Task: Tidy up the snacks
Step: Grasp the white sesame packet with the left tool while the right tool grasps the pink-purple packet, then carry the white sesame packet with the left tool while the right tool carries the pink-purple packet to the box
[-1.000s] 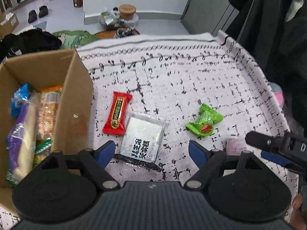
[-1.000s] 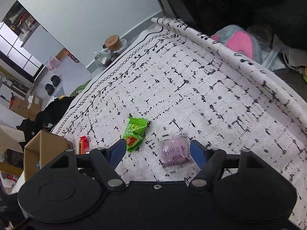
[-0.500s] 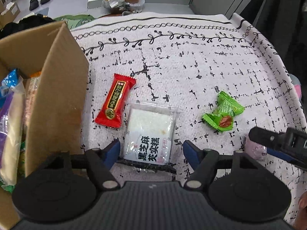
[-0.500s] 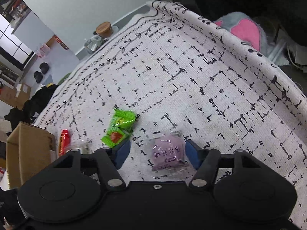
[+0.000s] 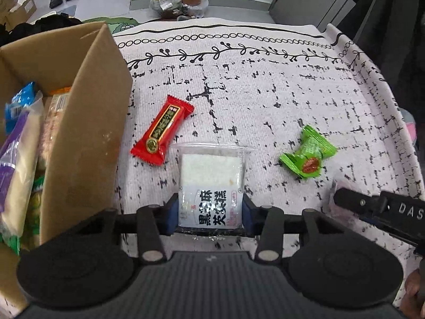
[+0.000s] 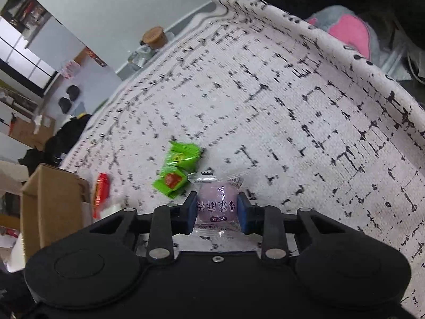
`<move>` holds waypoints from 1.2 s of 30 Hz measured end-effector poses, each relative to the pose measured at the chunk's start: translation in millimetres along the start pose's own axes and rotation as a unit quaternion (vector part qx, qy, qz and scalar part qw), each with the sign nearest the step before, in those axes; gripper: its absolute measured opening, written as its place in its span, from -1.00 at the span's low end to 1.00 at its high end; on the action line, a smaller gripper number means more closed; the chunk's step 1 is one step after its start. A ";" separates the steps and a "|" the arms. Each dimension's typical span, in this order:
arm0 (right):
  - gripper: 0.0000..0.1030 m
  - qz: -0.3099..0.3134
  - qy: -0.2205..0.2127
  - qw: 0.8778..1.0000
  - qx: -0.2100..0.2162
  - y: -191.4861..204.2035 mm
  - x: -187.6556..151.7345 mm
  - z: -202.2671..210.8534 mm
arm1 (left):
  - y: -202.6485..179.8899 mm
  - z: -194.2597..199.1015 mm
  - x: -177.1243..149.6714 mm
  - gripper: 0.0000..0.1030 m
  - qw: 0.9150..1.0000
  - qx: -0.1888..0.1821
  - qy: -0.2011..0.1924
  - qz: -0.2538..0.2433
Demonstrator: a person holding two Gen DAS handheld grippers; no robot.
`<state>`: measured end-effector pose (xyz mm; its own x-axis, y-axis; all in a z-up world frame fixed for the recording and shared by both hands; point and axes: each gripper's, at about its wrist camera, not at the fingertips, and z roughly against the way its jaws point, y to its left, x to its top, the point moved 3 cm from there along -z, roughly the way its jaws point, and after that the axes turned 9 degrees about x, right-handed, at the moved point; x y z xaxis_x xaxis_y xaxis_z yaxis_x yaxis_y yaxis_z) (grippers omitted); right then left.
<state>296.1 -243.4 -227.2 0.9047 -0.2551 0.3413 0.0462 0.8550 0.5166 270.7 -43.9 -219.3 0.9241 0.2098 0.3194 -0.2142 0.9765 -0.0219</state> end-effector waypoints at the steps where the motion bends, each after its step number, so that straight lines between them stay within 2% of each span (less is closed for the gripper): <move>1: -0.41 0.001 -0.002 1.000 0.007 2.5 -0.5 2.4 | 0.1 2.4 -1.9 -0.12 1.000 -0.003 -0.001 0.001; 6: -0.41 0.023 -0.017 0.999 0.040 21.1 -3.4 17.4 | 7.6 21.2 -8.0 -0.13 1.000 -0.010 -0.011 0.009; 21: -0.41 0.045 -0.055 0.997 0.040 62.6 -24.5 54.1 | 34.2 80.8 -14.2 -0.13 0.998 -0.034 -0.056 0.017; 36: -0.41 0.062 -0.085 0.992 0.072 124.7 -42.5 71.0 | 83.7 126.3 -10.1 -0.13 0.993 -0.048 -0.099 0.036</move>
<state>233.4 -158.0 -121.6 0.8148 -0.2349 0.5300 -0.1327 0.8144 0.5649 203.5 29.6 -104.7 0.8249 0.2750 0.4938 -0.2377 0.9614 -0.1385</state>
